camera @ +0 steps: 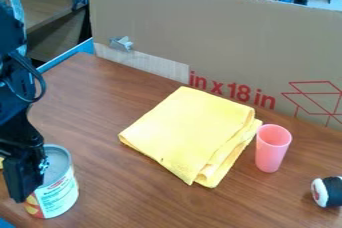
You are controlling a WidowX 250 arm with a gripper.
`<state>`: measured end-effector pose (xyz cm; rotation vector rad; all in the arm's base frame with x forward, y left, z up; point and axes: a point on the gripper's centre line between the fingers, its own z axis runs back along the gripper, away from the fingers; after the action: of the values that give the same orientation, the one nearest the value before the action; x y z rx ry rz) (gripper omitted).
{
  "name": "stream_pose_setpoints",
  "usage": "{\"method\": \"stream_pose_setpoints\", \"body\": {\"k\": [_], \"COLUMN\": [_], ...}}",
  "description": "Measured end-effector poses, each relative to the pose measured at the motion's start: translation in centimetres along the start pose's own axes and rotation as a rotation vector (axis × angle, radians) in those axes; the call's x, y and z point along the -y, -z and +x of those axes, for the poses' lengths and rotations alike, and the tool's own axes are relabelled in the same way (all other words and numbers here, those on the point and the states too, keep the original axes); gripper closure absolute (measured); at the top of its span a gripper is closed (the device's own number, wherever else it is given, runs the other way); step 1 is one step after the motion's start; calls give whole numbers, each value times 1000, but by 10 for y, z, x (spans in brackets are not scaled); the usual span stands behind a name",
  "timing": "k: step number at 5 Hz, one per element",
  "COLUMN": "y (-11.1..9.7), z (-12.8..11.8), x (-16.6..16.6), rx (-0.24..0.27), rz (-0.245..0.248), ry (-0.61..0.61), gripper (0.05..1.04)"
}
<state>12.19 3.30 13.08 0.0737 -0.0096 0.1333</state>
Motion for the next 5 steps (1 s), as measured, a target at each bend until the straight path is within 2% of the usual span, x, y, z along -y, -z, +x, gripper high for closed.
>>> {"method": "stream_pose_setpoints", "body": {"k": [1,2,3,4,5], "y": [2,3,5,11,23], "z": [-1,6,13,21,36], "x": [0,-29,-55,-77,-92], "rx": [-8,-8,-11,-27,-95], "rz": [0,1,21,72,90], "ry": [2,29,42,31,40], "gripper": [83,83,83,83,83]}}
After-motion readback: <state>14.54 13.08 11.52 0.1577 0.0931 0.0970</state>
